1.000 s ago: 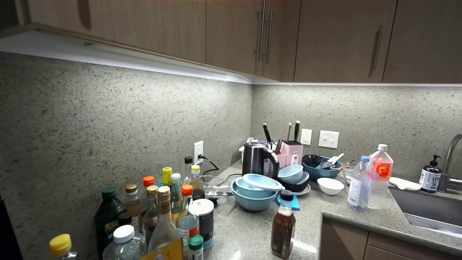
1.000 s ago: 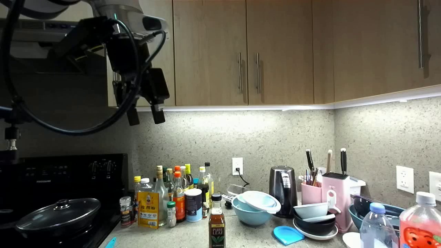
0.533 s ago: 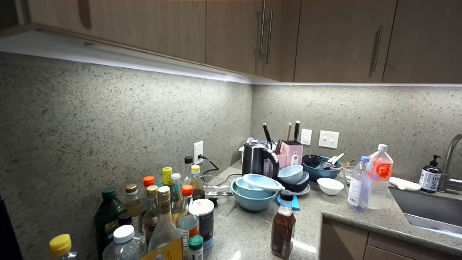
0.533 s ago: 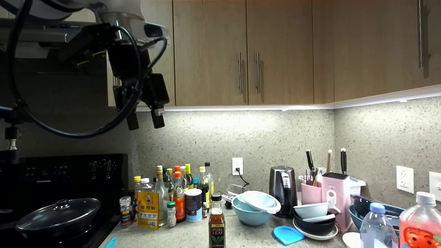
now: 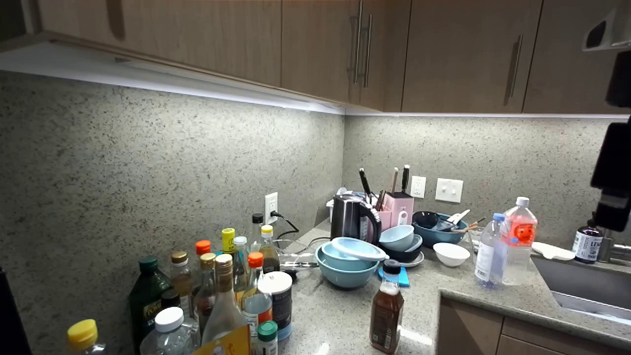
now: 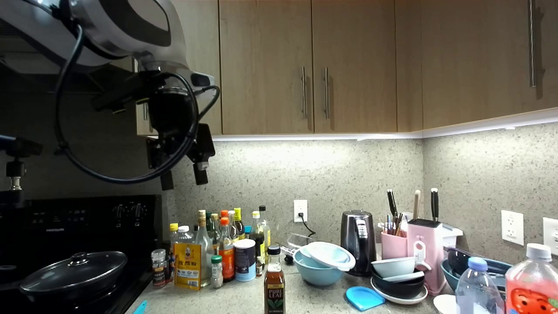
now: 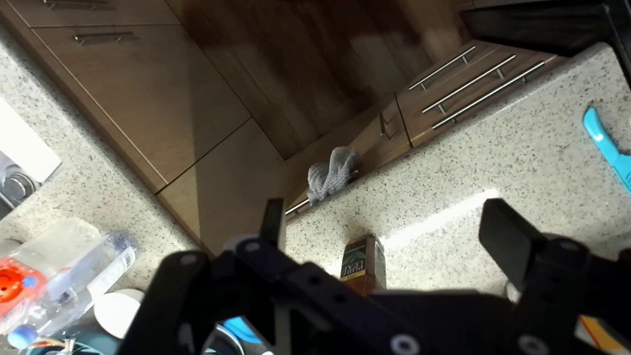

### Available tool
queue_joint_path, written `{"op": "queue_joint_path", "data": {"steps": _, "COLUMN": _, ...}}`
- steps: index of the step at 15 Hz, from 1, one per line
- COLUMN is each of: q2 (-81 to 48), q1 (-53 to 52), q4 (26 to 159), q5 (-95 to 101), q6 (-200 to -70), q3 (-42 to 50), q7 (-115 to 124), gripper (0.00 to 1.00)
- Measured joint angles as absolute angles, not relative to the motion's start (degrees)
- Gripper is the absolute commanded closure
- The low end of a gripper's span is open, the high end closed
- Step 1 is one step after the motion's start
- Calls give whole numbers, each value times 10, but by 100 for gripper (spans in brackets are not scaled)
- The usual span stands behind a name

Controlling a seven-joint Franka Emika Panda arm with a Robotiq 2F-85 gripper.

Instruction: Move the bottle

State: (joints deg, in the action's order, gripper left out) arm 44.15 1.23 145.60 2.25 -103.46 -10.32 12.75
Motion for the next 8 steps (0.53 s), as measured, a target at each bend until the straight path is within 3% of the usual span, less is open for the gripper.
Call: {"op": "queue_joint_path", "data": {"steps": 8, "q2": 309, "q1": -7, "q4": 1383, "q5": 71, "q6": -1023, "q3": -120, "q7": 127, "gripper": 0}}
